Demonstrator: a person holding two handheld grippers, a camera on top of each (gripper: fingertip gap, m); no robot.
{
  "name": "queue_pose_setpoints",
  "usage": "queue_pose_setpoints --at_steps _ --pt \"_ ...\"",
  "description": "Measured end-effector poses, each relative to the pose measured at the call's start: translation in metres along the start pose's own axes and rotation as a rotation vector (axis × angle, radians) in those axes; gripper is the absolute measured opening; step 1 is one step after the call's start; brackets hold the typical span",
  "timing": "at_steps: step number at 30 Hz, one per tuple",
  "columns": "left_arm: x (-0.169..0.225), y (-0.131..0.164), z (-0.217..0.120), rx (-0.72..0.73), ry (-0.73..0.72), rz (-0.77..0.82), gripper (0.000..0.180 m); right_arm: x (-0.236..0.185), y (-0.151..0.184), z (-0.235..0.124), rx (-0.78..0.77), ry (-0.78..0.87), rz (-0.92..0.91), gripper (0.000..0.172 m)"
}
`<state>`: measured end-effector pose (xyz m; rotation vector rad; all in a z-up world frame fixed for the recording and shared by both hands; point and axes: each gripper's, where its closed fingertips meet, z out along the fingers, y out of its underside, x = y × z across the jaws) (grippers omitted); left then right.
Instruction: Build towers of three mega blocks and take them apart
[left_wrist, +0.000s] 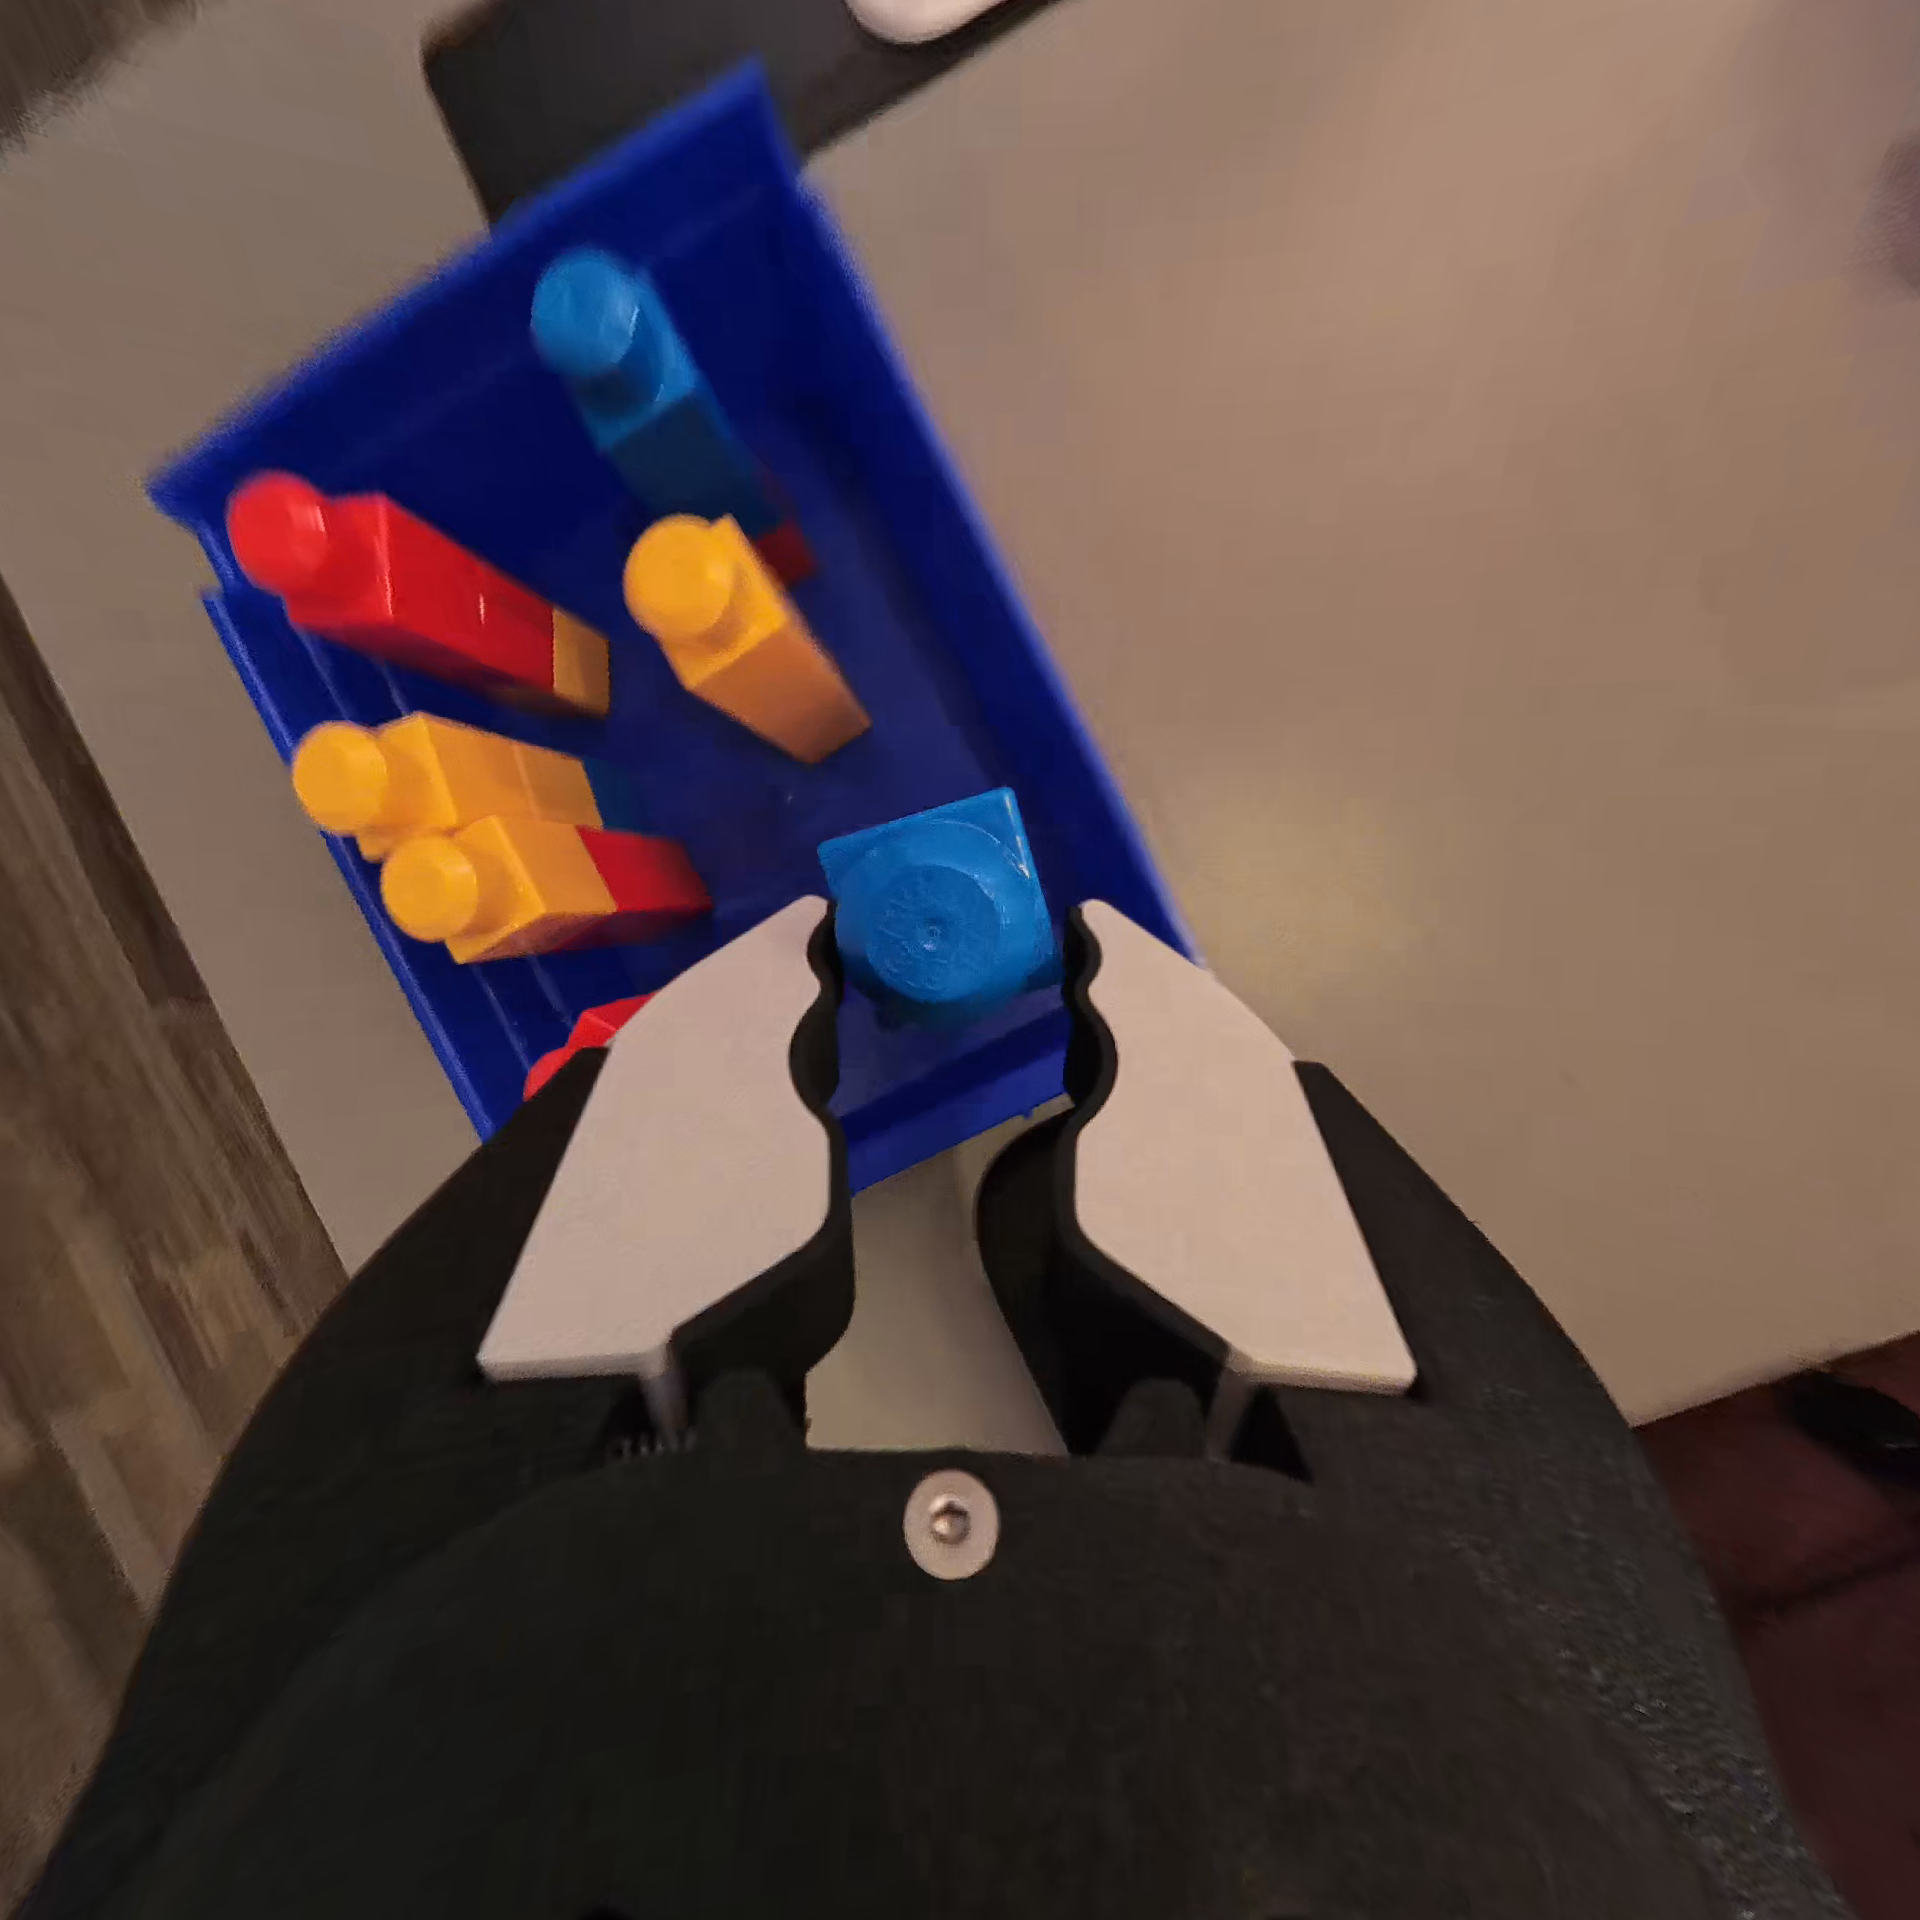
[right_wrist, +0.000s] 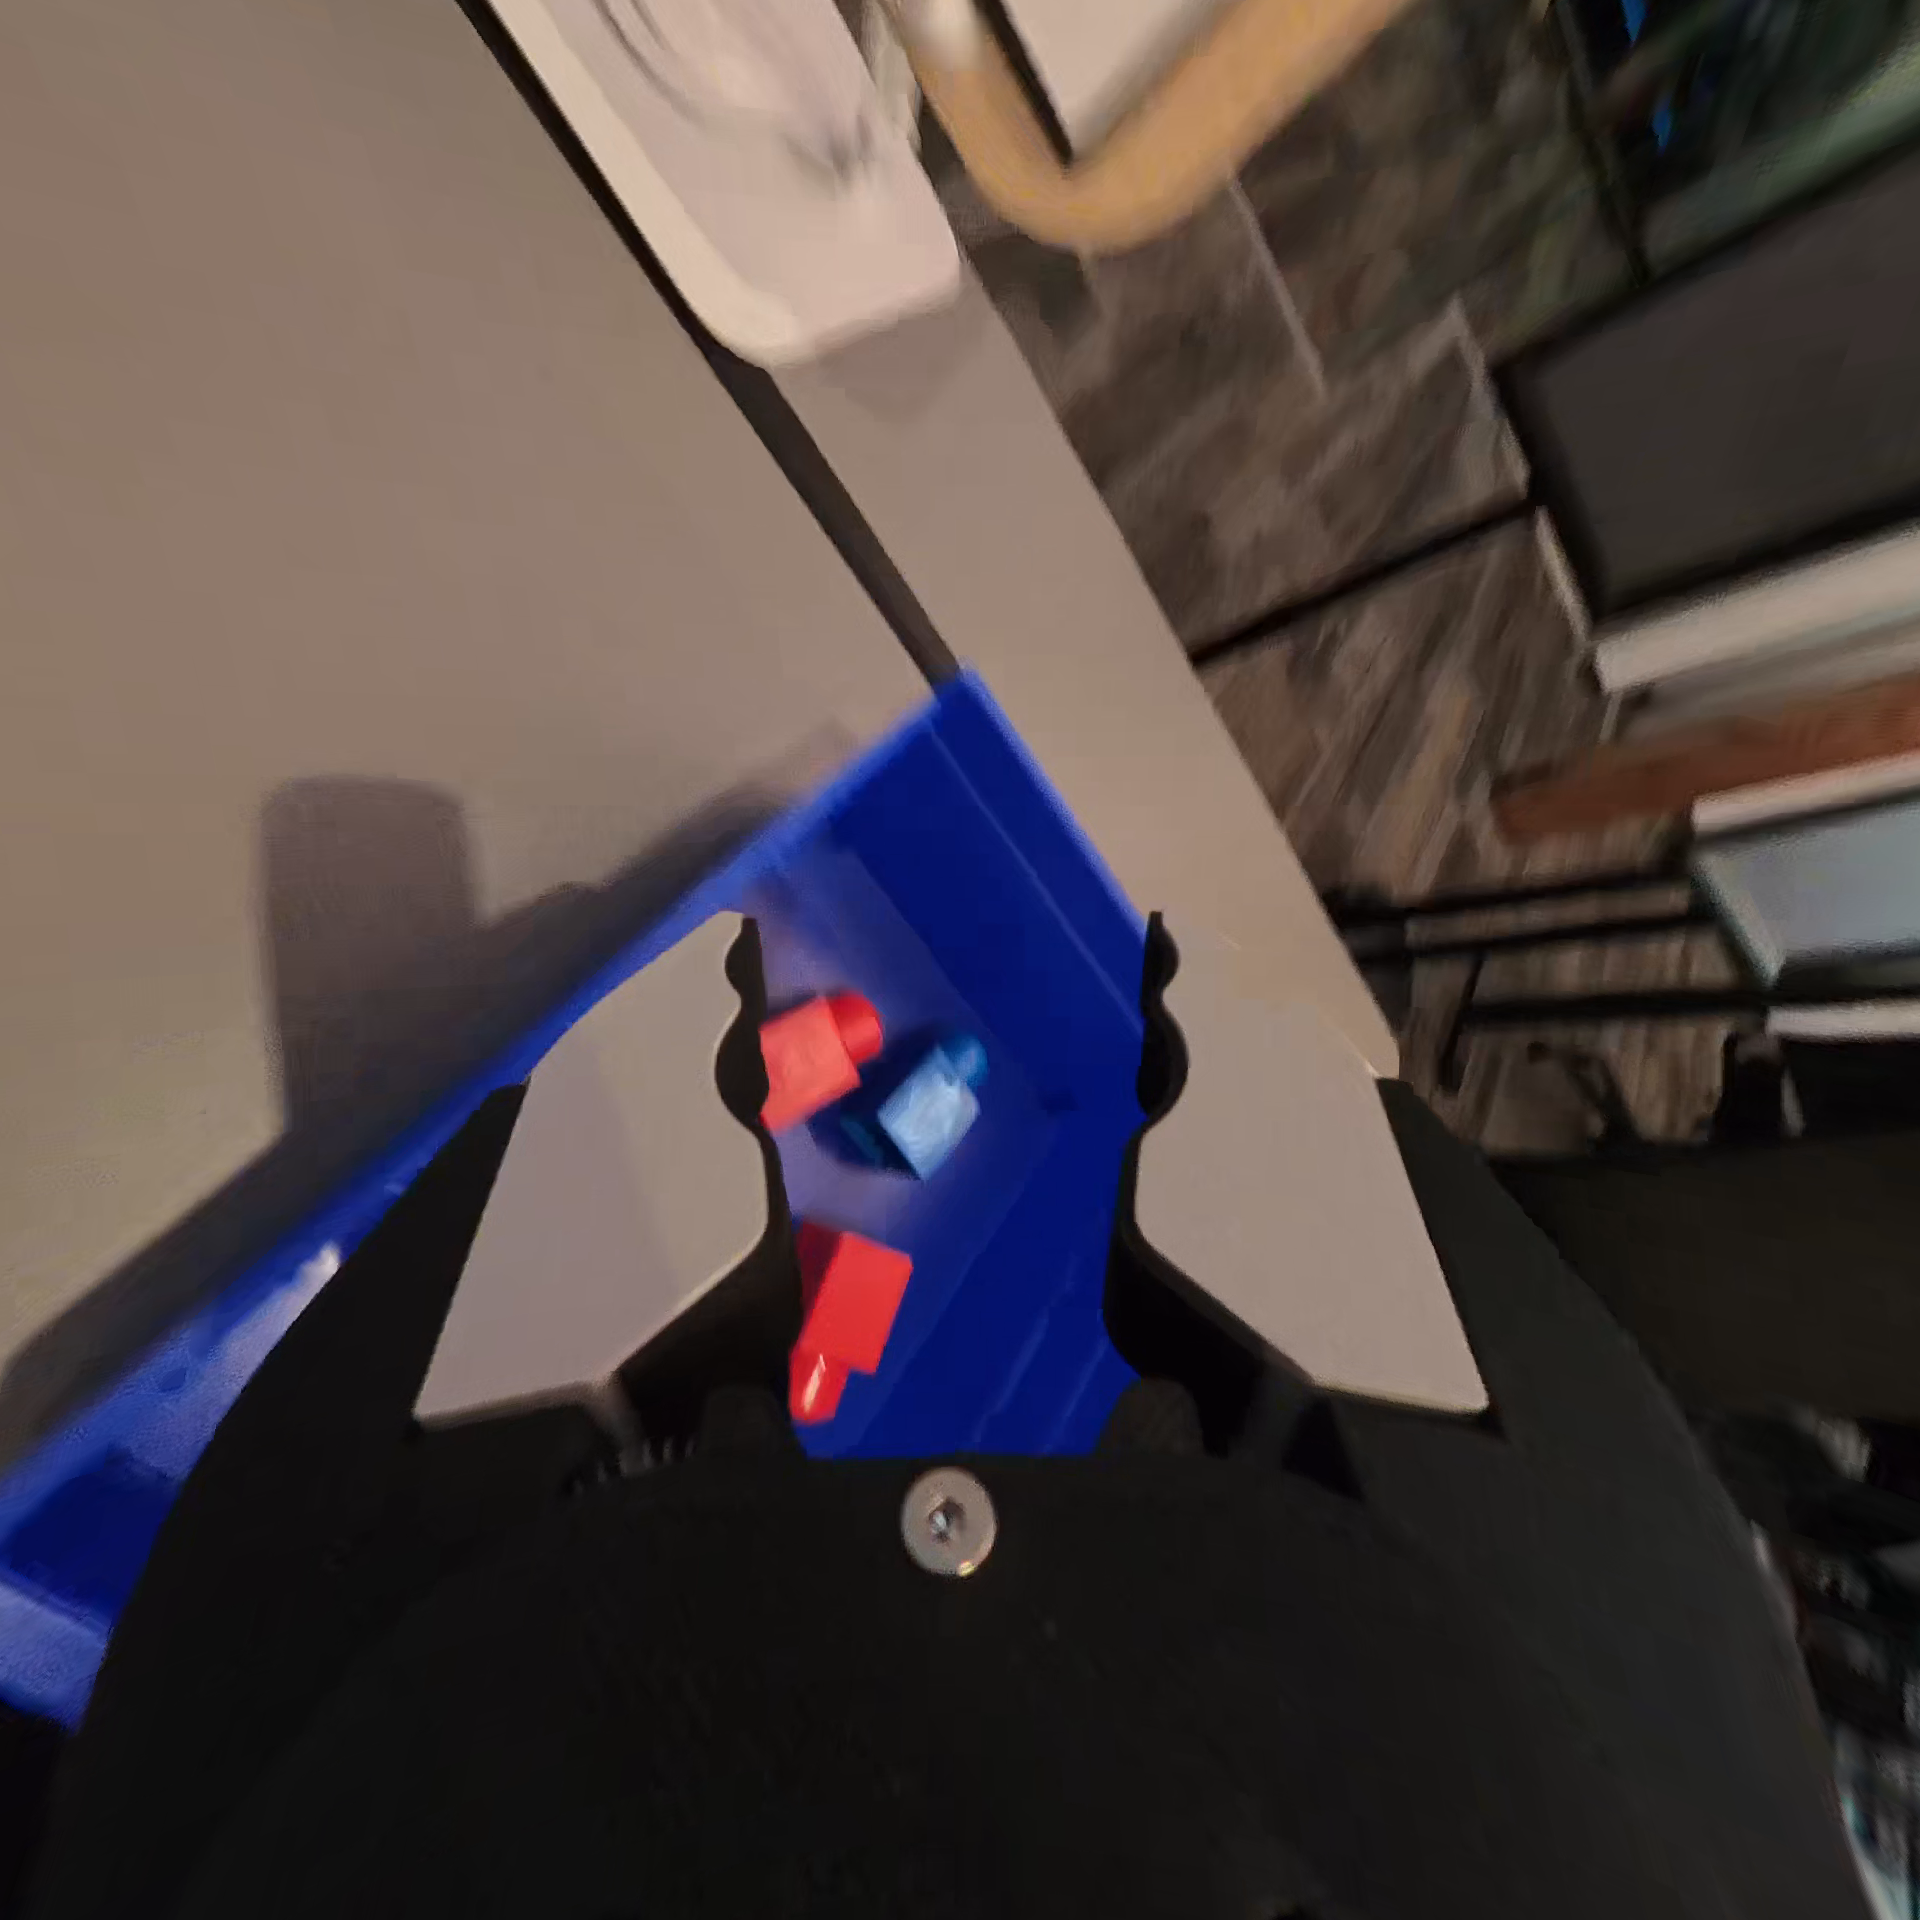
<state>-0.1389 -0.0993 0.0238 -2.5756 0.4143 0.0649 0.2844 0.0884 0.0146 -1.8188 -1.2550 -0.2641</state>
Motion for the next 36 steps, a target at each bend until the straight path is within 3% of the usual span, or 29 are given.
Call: queue_pose_setpoints --at_steps 3,5,7,10,14,15,16,17,20,24,28,32,36 --pt "0.038 -0.014 -0.034 0.152 0.026 0.138 0.04 -0.061 -0.086 -0.023 0.314 -0.174 -0.076 0.071" --pt "0.063 -0.019 -0.051 0.224 0.058 0.221 0.04 -0.123 -0.144 -0.054 0.585 -0.4 -0.11 0.071" --pt "0.093 -0.021 -0.062 0.274 0.118 0.32 0.04 -0.186 -0.182 -0.089 0.804 -0.652 -0.133 0.071" --pt "0.143 -0.025 -0.07 0.329 0.259 0.493 0.04 -0.242 -0.201 -0.108 0.905 -0.87 -0.124 0.071" --pt "0.177 -0.025 -0.064 0.313 0.367 0.589 0.039 -0.272 -0.198 -0.104 0.899 -1.062 -0.074 0.071" --pt "0.179 -0.027 -0.061 0.302 0.372 0.592 0.039 -0.276 -0.195 -0.104 0.895 -1.115 -0.072 0.062" --pt "0.183 -0.026 -0.058 0.287 0.407 0.594 0.038 -0.278 -0.191 -0.105 0.891 -1.164 -0.078 0.041" --pt "0.187 -0.027 -0.058 0.288 0.443 0.6 0.039 -0.278 -0.187 -0.106 0.884 -1.199 -0.081 0.039" --pt "0.185 -0.049 -0.059 0.406 0.477 0.594 0.038 -0.258 -0.19 -0.101 0.91 -1.167 -0.015 0.038" --pt "0.176 -0.089 -0.062 0.605 0.574 0.448 0.058 -0.214 -0.197 -0.096 0.958 -1.073 0.148 0.037" --pt "0.187 -0.107 -0.049 0.638 0.746 0.371 0.059 -0.189 -0.195 -0.092 0.932 -1.011 0.209 0.037" --pt "0.201 -0.112 -0.021 0.582 0.761 0.392 0.06 -0.184 -0.192 -0.087 0.89 -0.968 0.2 0.037" --pt "0.21 -0.118 -0.019 0.629 0.795 0.419 0.038 -0.18 -0.188 -0.086 0.89 -0.976 0.203 0.037"
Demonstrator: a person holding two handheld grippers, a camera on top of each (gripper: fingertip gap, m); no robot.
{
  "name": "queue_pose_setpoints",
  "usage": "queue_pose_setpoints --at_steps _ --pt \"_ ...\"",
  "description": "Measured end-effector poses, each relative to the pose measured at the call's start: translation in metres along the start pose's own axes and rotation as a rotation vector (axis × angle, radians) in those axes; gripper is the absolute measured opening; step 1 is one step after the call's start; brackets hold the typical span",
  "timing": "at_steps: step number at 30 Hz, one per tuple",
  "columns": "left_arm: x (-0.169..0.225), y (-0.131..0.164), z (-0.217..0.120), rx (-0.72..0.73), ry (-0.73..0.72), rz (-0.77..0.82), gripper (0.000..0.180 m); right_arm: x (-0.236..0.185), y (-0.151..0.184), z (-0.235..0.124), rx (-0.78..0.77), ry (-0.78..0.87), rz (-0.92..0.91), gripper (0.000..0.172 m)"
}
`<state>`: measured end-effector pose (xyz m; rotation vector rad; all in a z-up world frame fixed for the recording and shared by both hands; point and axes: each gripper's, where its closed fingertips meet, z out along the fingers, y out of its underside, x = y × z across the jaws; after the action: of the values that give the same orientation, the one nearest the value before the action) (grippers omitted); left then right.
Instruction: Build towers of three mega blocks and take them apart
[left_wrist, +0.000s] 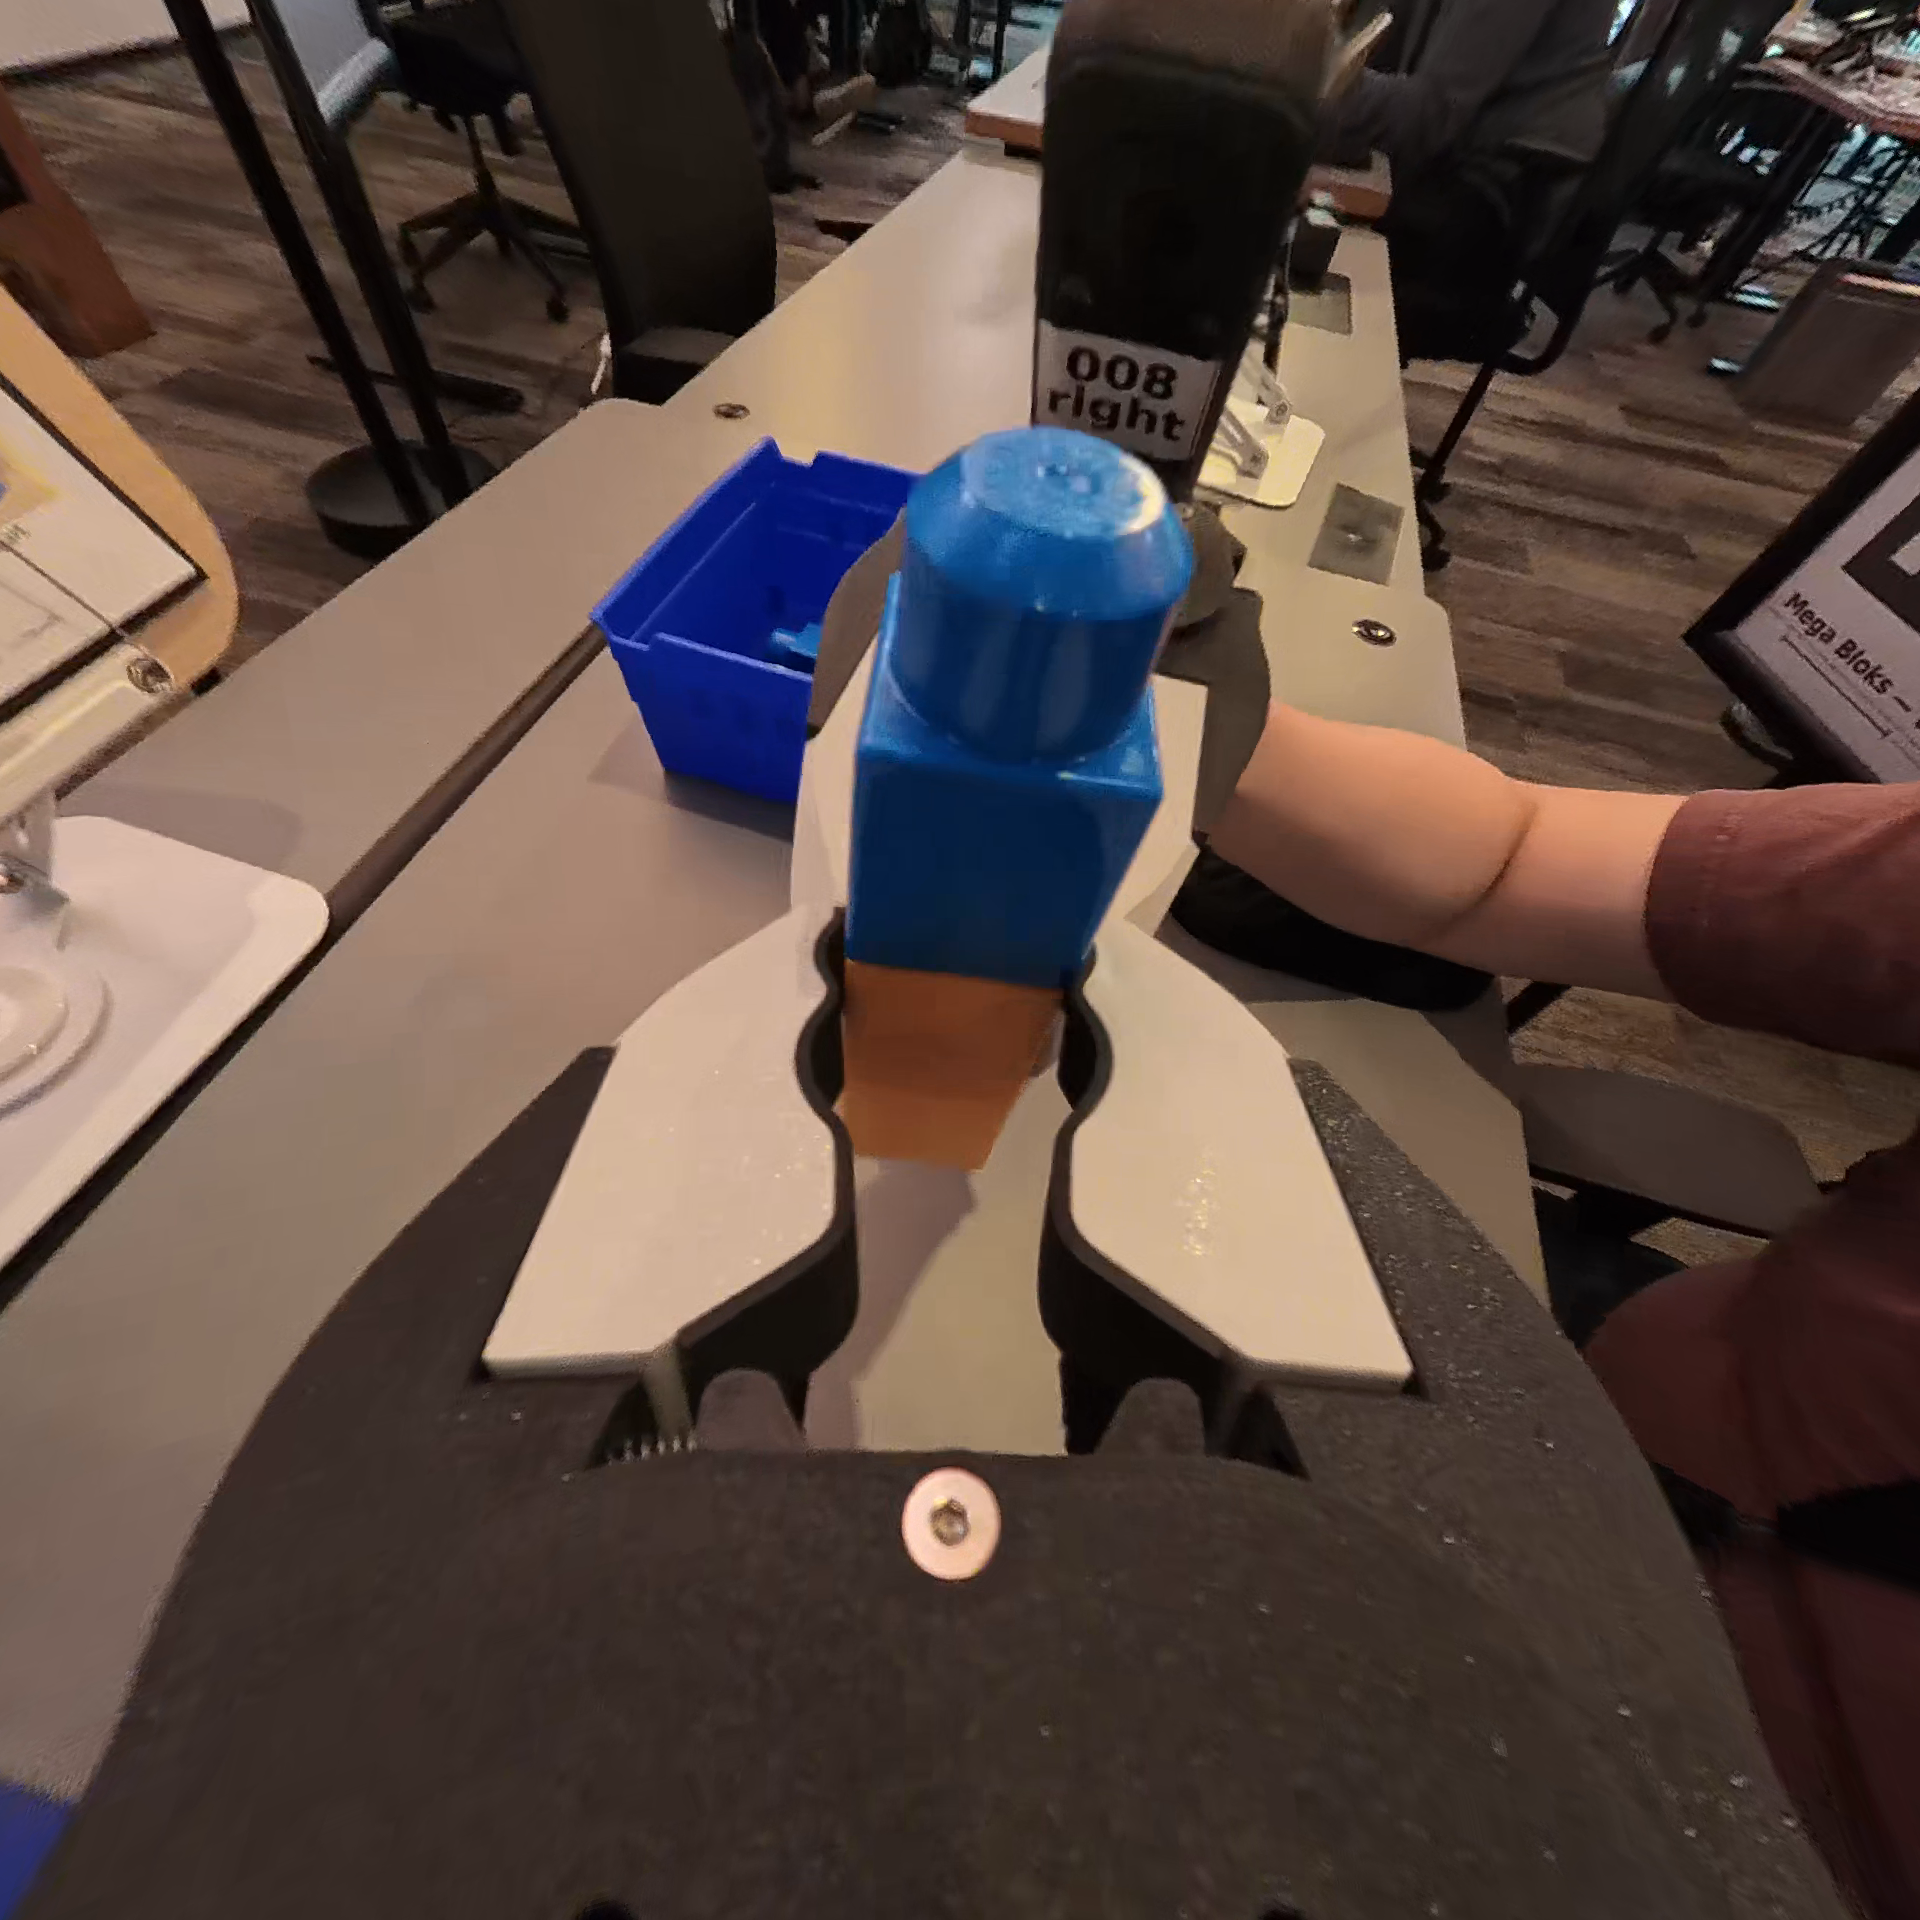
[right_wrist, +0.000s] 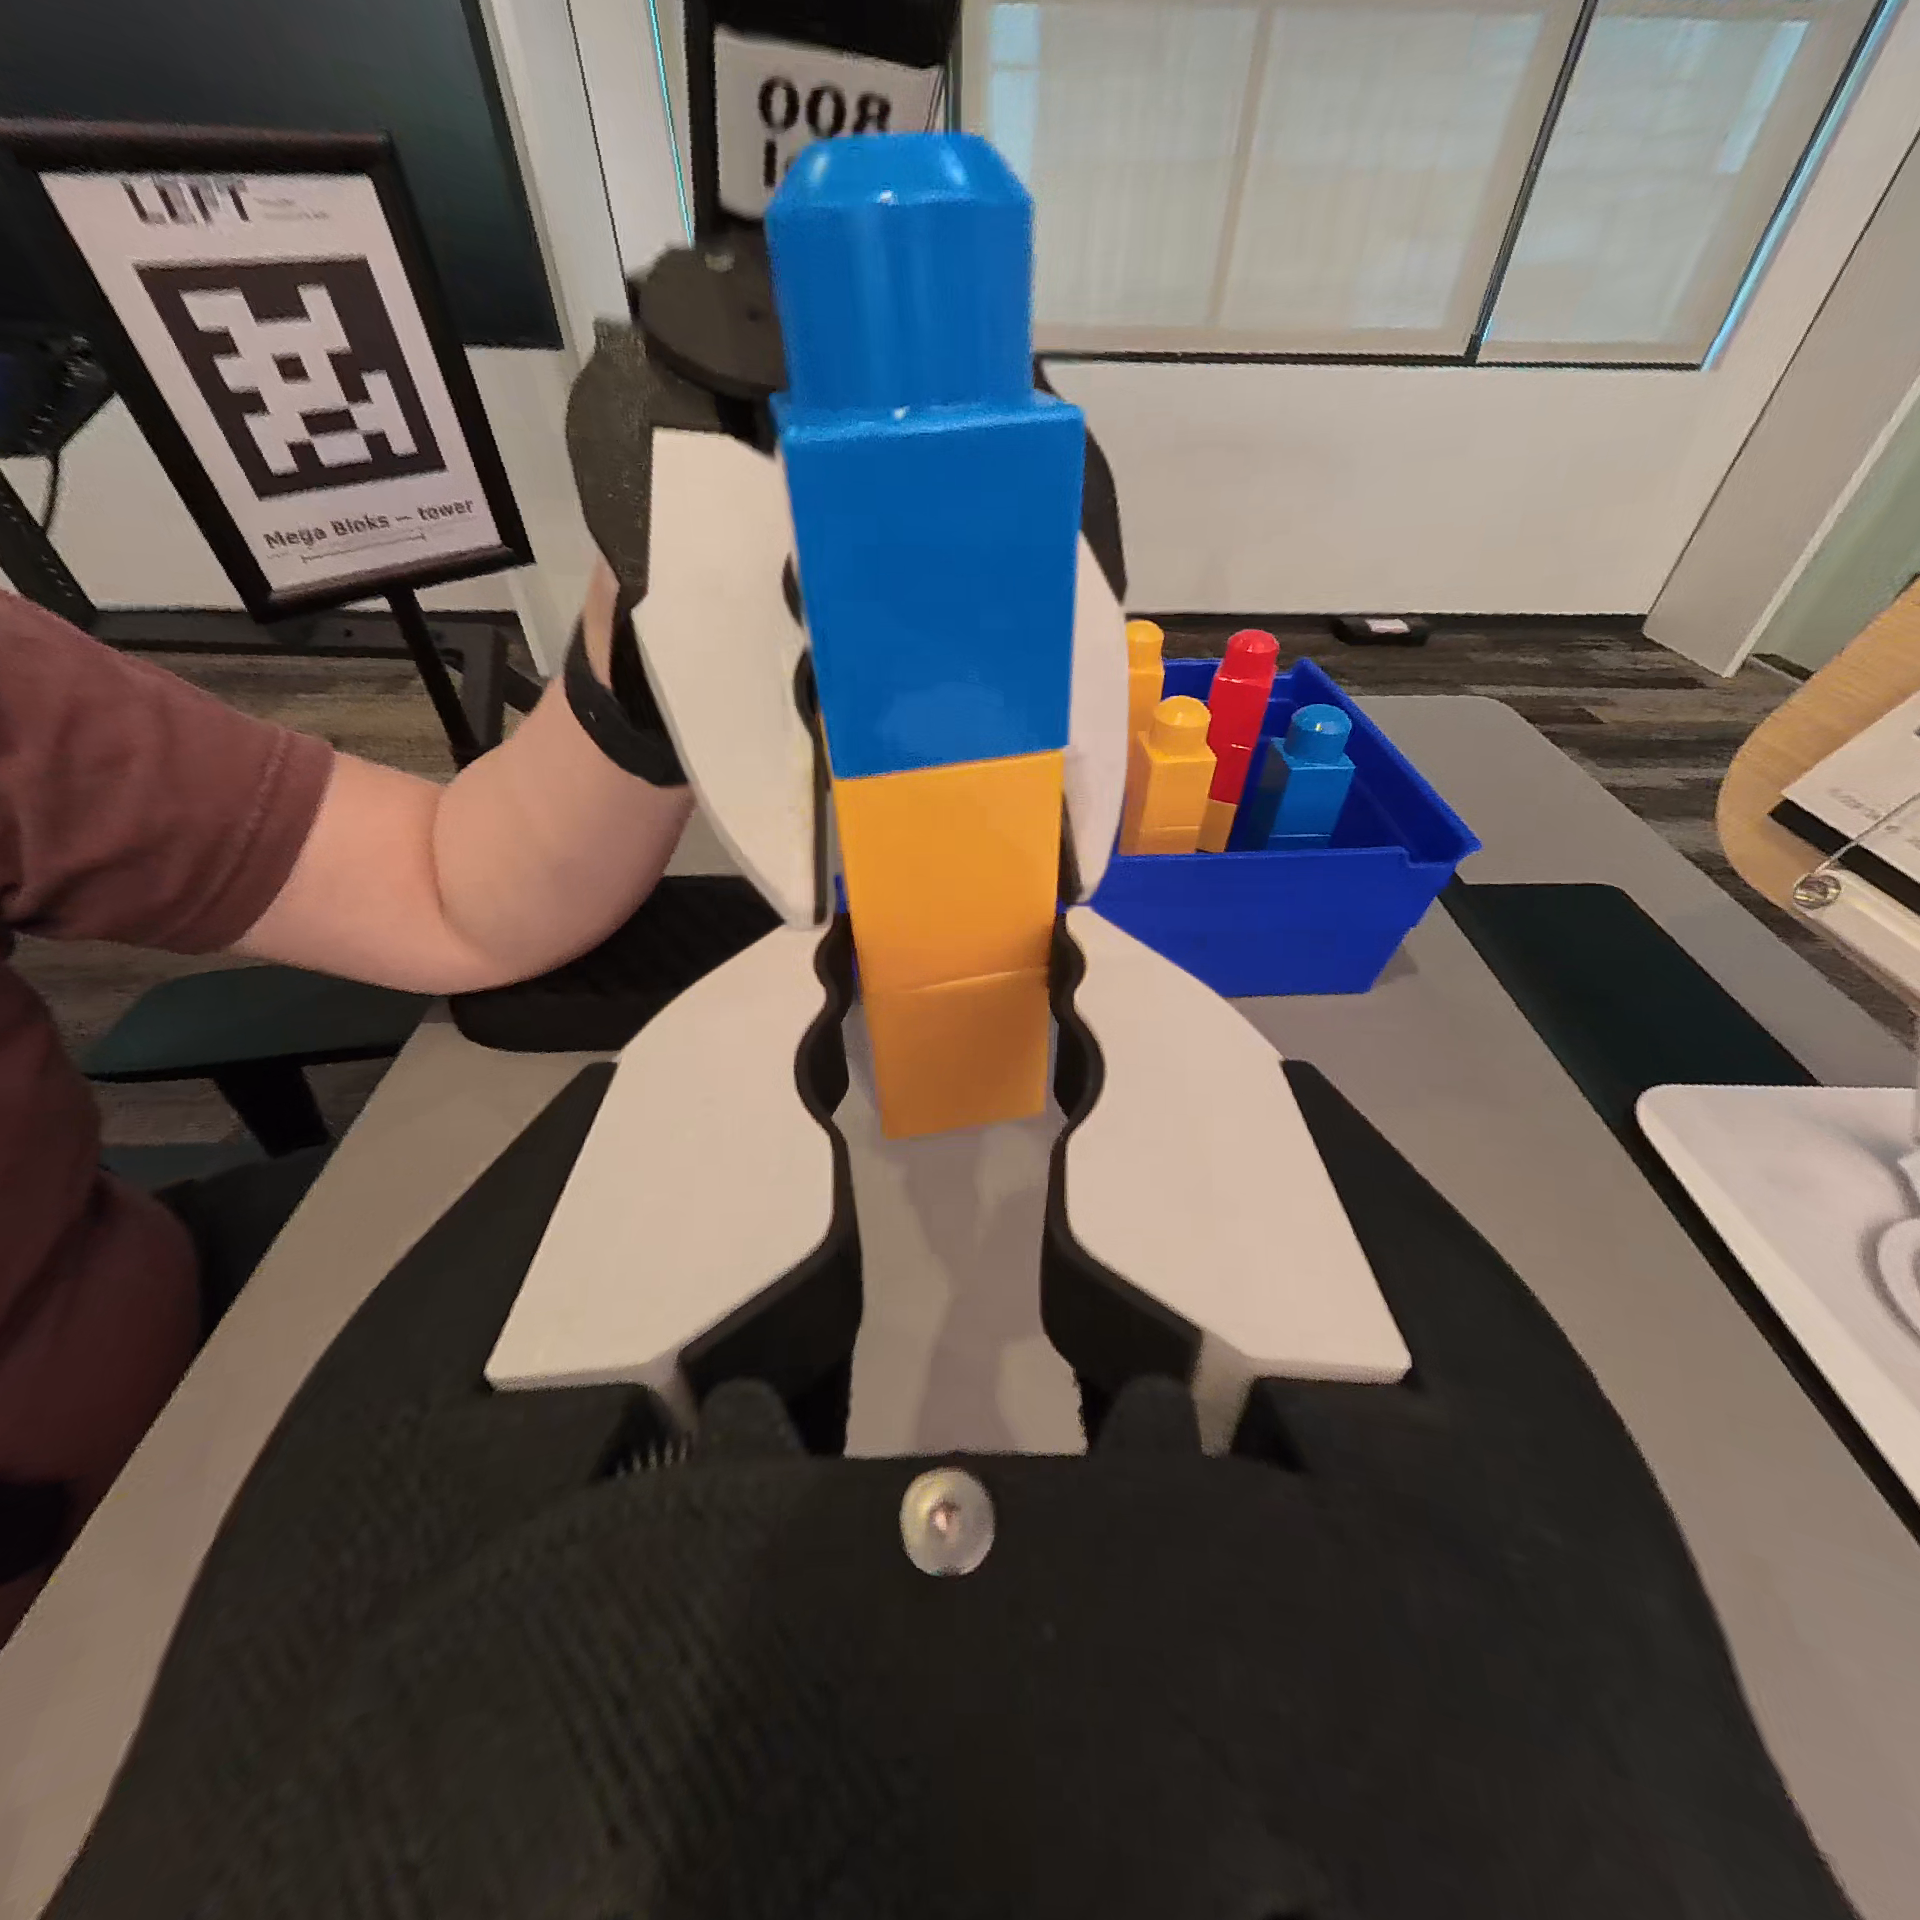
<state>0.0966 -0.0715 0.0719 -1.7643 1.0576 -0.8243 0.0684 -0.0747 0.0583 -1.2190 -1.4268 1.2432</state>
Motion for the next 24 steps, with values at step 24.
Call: queue_pose_setpoints --at_steps 24 --pt "0.015 -0.025 -0.011 0.141 0.131 -0.05 0.036 -0.018 -0.001 -0.008 -0.095 -0.087 0.06 0.037"
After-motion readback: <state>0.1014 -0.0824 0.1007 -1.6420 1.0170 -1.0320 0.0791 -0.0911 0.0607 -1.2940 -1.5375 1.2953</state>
